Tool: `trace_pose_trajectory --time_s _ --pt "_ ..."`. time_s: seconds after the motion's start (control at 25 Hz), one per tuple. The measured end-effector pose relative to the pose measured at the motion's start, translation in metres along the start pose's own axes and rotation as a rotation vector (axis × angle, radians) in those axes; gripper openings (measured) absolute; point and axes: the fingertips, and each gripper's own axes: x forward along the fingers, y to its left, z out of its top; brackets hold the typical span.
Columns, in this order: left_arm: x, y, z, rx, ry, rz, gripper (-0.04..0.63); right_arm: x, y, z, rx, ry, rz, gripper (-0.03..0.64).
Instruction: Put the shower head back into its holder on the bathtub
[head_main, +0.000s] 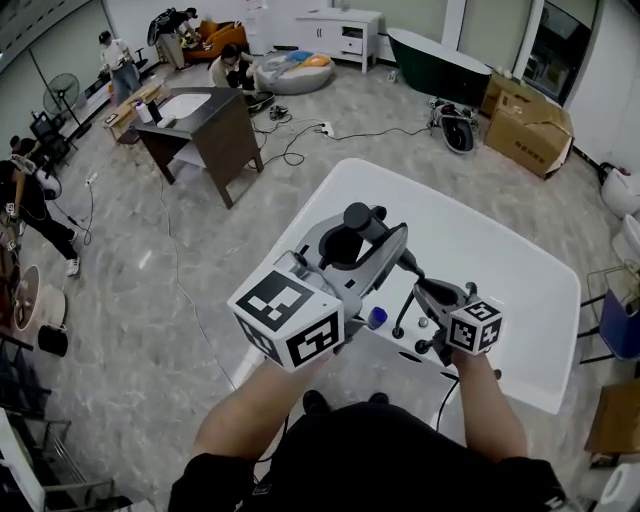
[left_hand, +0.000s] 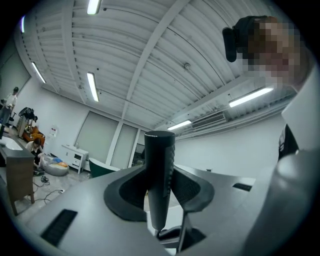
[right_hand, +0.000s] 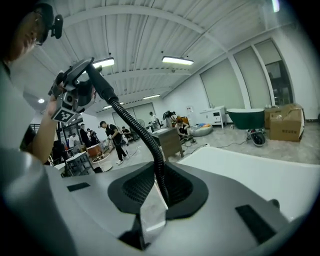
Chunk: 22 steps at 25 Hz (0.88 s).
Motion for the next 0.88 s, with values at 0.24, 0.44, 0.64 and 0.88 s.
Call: trace_pose_trajectory --time_s 0.24,0.44,0.64,0.88 --pt "0.033 -0.029 -0.025 -0.022 0.049 -0.089 0.143 -0.021 0.001 -0.041 0.102 0.008 0.024 0.092" --pt "0.055 -0.038 -0.057 0.007 0.129 -0.097 0.143 -0.042 -0.002 -0.043 0.146 -0.055 0.051 0.103" --pt "0.069 -0.046 -0.103 0.020 0.205 -0.084 0.143 -0.071 -0.001 -0.044 0.134 -0.094 0.039 0.087" --pt "0.070 -0.045 -0.162 -0.005 0.322 -0.057 0.143 -0.095 0.002 -0.050 0.168 -0.128 0.030 0.064"
